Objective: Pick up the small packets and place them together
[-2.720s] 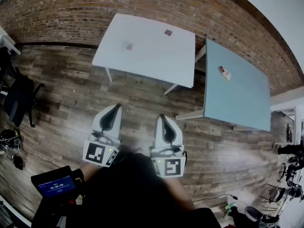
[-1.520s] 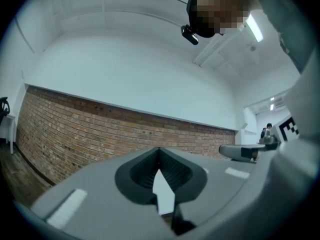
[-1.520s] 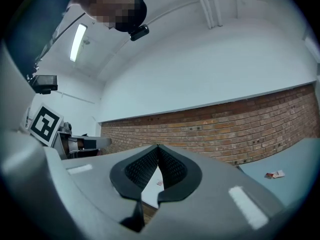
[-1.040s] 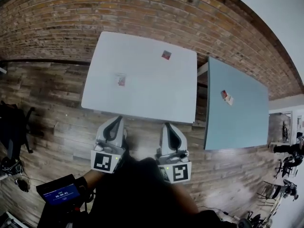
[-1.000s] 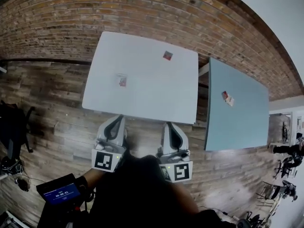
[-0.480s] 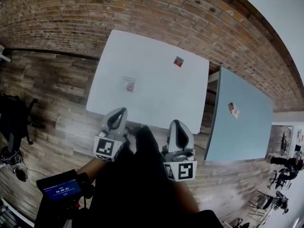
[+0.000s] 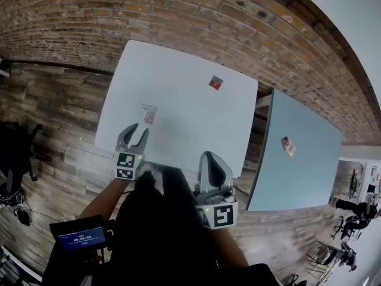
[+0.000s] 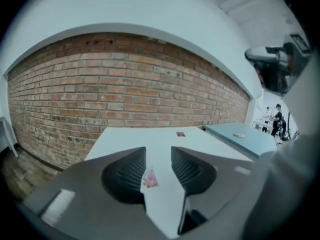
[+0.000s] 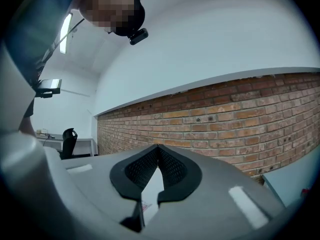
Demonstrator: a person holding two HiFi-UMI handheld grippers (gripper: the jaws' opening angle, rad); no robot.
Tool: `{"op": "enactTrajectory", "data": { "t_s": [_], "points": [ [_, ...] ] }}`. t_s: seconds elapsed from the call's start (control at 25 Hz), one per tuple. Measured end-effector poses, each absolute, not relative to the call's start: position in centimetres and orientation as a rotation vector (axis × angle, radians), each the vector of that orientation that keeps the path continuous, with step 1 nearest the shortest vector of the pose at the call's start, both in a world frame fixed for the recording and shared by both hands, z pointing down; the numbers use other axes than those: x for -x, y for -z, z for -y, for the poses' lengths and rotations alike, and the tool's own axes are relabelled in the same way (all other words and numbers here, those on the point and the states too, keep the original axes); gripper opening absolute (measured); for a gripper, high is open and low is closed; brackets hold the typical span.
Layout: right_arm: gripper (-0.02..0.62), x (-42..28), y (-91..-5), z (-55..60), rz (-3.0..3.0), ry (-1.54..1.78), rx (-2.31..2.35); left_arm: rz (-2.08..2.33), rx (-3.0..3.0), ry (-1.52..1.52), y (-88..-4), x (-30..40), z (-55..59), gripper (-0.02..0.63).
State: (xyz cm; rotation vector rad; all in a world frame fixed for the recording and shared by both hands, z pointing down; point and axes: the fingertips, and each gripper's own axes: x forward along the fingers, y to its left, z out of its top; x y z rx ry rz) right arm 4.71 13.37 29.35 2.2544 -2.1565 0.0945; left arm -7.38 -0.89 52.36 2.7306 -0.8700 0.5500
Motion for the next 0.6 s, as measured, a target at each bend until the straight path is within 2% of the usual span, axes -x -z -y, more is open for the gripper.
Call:
{"op": "enactTrajectory", "data": {
  "t_s": [0.12,0.24,0.6],
  "points": [
    [0.003,-5.7,-29.2,-12.3,2.178,-0.126,-2.252,0.857,-2.687,-0.697,-56.8,6.9,2.3,0.155],
    [0.003,-7.1,-29.9,-11.4,2.186,-0.167,-2.236,0.806,-2.699,-0.814,-59.8,6.7,2.9,0.127],
    [0.003,-11.1,-31.7,-9.1,2.166,-0.228,-2.249,0.826,-2.57,-0.963,-65.2,6.5,4.6,0.121]
  ]
}}
